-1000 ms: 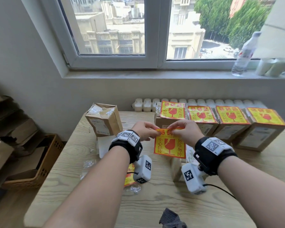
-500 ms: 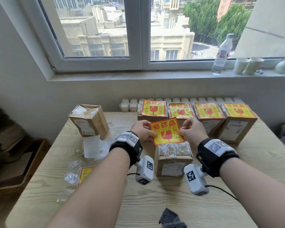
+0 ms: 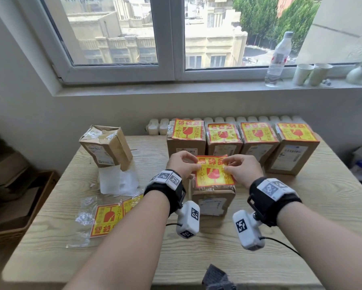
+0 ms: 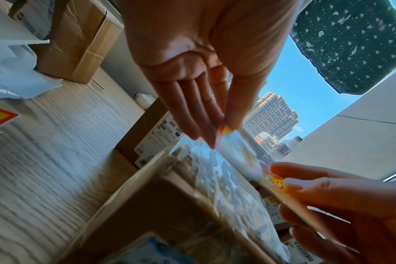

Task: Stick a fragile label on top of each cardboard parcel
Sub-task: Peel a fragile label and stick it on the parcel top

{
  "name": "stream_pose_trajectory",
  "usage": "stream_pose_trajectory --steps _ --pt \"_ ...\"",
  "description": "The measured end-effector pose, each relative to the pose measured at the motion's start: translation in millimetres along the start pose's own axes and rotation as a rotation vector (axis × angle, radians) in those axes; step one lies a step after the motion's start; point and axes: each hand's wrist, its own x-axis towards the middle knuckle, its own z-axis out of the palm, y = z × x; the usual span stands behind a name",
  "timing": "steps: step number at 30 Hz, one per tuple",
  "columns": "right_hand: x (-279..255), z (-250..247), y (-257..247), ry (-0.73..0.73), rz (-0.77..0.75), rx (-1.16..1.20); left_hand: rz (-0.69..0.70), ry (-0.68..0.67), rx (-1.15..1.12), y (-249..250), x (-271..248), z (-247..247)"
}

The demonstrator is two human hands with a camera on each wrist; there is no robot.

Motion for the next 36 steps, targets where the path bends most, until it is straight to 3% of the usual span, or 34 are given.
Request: stream_pose_trajectory --steps 28,36 --pt "-2 6 6 0.015 0.012 -0.290 0.094 0.169 0.426 -8 -3 19" --pt "0 6 8 -0.015 0.004 -0.306 0.080 0.113 0.311 -16 -3 12"
